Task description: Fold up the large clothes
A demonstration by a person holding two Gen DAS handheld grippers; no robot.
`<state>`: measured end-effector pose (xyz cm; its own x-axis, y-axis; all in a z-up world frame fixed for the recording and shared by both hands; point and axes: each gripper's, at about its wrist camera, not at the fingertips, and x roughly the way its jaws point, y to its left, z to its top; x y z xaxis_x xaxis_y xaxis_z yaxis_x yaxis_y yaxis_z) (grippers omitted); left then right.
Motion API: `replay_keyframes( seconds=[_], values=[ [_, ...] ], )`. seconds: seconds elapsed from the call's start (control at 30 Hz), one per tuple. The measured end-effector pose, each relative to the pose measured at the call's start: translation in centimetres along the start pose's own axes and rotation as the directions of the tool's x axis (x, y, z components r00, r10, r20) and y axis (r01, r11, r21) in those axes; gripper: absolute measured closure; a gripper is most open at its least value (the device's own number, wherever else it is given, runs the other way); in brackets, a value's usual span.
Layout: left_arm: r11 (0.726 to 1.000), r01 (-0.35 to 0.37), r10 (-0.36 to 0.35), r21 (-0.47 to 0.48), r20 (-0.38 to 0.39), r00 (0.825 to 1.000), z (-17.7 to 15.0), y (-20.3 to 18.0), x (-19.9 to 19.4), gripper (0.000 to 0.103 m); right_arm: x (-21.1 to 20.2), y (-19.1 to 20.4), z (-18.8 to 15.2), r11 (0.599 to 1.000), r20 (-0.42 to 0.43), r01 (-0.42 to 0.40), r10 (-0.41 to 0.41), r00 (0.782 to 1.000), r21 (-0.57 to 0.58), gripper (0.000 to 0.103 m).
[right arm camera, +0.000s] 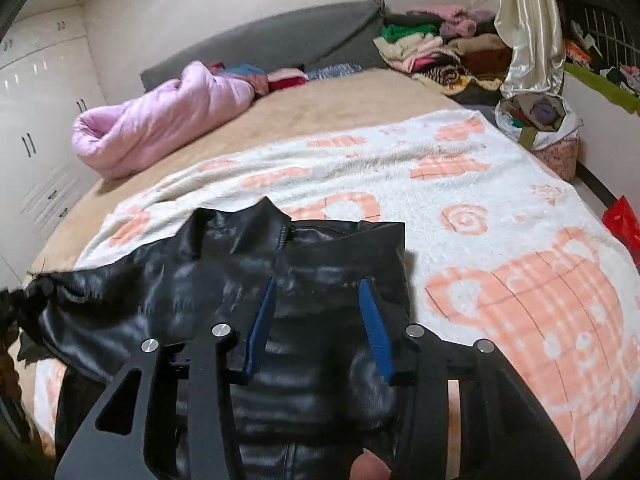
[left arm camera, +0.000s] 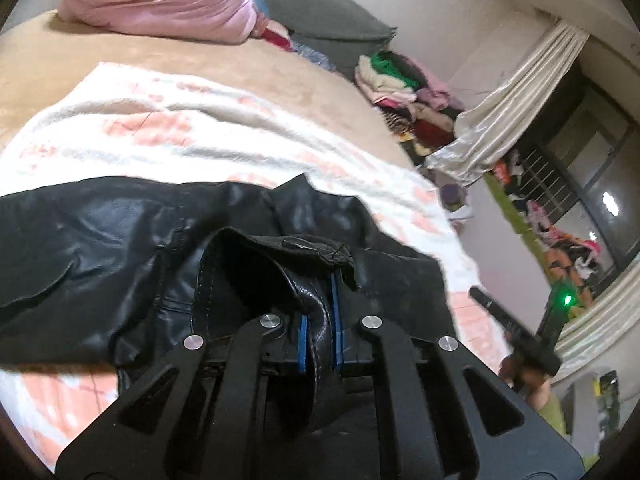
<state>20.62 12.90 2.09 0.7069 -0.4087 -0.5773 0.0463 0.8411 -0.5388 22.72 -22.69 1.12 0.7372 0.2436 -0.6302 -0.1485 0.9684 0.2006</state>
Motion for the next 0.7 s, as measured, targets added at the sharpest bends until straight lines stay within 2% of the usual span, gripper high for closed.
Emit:
replay_keyframes(
  seconds=[0.1,0.2,0.33,0.4,0.53,0.6,0.63,0.7],
  values=[
    [0.999,-0.048,0.048,0.005,-0.014,0.999,-0.7,1.5,0.9,0.1,2.8,0.9,0.5,0.998,-0.039,0.026,-0.028,0.999,-0.048,0.061],
    [0.996,-0.09,0.09,-0.002,-0.041,0.995,-1.7,3.0,1.8,0.1,5.4,0.6,0.5,0.997,-0.113,0.062,-0.066,0.991,-0.037,0.061],
    [0.99,-0.137,0.135,-0.025,-0.093,0.987,-2.9,5.0,3.5,0.1,8.7,-1.0,-0.6,0.983,-0.202,0.178,-0.183,0.962,-0.046,0.061],
    [0.989,-0.146,0.141,-0.033,-0.112,0.984,-3.6,5.7,4.4,0.099,9.9,-2.5,-1.3,0.985,-0.225,0.171,-0.168,0.96,-0.005,0.061],
    [0.991,-0.123,0.117,-0.056,-0.107,0.987,-3.5,6.1,4.3,0.098,9.5,-2.6,-1.7,0.987,-0.206,0.161,-0.157,0.966,0.002,0.059],
    [0.992,-0.11,0.104,-0.062,-0.093,0.99,-3.3,5.9,3.4,0.088,7.8,-2.2,-1.5,0.992,-0.174,0.129,-0.128,0.977,-0.003,0.049],
    [0.993,-0.102,0.097,-0.061,-0.076,0.992,-3.0,5.8,2.7,0.082,6.9,-1.9,-1.4,0.995,-0.159,0.105,-0.103,0.982,0.004,0.047],
    [0.992,-0.124,0.123,-0.035,-0.044,0.991,-2.5,4.9,1.0,0.081,4.9,-0.9,-1.7,0.998,-0.129,0.06,-0.06,0.99,-0.005,0.039]
  ],
)
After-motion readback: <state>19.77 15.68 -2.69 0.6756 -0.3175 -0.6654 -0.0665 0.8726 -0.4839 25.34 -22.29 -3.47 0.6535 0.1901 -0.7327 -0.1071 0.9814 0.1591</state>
